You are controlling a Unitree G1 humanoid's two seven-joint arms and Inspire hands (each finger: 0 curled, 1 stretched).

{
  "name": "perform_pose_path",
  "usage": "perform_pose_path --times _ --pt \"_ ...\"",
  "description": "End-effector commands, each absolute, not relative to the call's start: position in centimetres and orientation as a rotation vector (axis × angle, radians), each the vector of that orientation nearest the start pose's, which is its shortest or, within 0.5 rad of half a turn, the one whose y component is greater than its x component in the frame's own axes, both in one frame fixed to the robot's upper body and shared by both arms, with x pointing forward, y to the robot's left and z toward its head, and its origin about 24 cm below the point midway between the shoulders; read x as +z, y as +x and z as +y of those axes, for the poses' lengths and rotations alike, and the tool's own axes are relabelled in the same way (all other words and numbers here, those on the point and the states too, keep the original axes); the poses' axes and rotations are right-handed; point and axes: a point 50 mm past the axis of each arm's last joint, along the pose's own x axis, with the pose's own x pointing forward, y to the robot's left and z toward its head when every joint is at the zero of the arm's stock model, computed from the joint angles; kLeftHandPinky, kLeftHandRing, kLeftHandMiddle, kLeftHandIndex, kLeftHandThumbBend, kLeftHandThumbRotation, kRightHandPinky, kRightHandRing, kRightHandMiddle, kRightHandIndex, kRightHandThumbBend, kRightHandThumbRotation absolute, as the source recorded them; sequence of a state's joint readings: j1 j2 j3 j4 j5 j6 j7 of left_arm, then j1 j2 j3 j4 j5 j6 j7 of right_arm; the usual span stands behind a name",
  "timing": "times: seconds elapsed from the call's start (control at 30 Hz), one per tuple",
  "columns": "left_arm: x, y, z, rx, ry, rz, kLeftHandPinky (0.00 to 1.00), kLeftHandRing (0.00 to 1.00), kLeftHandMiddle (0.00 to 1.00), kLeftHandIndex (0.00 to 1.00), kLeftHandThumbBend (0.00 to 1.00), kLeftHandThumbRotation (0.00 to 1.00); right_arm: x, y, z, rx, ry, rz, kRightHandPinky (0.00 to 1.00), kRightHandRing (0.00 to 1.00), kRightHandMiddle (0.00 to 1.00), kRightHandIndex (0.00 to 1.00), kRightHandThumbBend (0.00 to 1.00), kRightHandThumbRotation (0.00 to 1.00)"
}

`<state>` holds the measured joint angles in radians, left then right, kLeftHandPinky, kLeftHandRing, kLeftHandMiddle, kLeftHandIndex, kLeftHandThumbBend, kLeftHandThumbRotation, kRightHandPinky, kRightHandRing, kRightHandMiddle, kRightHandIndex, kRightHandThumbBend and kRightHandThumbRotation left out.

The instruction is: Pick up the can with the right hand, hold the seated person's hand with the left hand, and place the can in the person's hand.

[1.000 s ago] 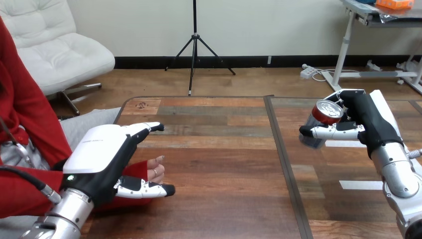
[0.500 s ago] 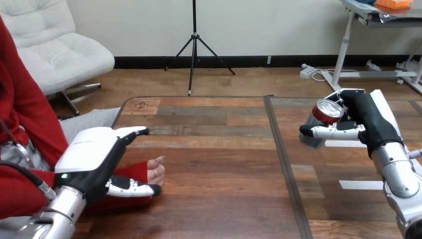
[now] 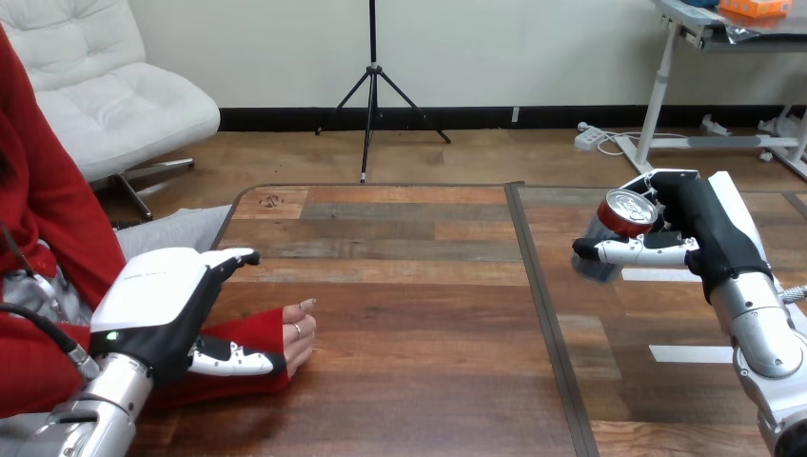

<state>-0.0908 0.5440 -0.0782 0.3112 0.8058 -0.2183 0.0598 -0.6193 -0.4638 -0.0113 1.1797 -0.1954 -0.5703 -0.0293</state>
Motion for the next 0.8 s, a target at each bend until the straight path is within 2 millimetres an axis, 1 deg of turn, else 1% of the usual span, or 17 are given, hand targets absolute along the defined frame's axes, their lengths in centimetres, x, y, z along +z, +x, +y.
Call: perform_pose_path --times 0.0,0.33,0.77 --pt "4.87 28.15 24.49 -0.144 1.378 -0.045 0.77 0.81 0.83 0.82 1.00 0.42 8.13 34.96 -25.96 -0.056 -0.561 -0.150 0.20 0.25 0.33 0.44 0.88 0.00" --pt "4.85 28.49 24.79 -0.166 1.373 -0.004 0.77 0.82 0.84 0.83 1.00 0.42 8.07 34.93 -26.15 -0.060 -0.554 -0.140 0.27 0.32 0.39 0.44 0.88 0.00" --pt "4.95 28.76 24.90 -0.207 1.365 0.052 0.78 0.82 0.84 0.83 1.00 0.41 8.08 34.92 -26.22 -0.062 -0.549 -0.139 0.27 0.31 0.39 0.44 0.87 0.00"
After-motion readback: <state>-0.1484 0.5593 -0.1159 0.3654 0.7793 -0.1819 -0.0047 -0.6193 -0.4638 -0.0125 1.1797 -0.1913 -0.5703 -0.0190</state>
